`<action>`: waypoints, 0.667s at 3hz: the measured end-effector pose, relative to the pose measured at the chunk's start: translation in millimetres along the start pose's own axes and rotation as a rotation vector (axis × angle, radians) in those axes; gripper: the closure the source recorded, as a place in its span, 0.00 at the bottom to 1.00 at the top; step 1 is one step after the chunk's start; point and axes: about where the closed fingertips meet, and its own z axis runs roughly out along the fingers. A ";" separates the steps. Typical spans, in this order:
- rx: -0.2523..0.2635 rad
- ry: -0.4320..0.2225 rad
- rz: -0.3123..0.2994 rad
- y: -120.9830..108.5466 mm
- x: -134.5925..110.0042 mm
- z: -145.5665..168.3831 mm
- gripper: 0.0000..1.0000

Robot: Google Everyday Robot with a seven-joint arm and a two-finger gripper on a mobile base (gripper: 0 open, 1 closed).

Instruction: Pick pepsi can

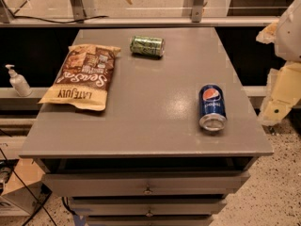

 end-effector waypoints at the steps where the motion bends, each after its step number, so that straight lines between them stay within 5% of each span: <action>1: 0.005 -0.002 0.000 -0.2 -0.7 -0.6 0.00; 2: -0.026 -0.010 -0.004 2.9 -7.1 15.0 0.00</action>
Offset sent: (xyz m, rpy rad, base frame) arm 0.0072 0.0205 -0.0383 0.0313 0.0810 0.0301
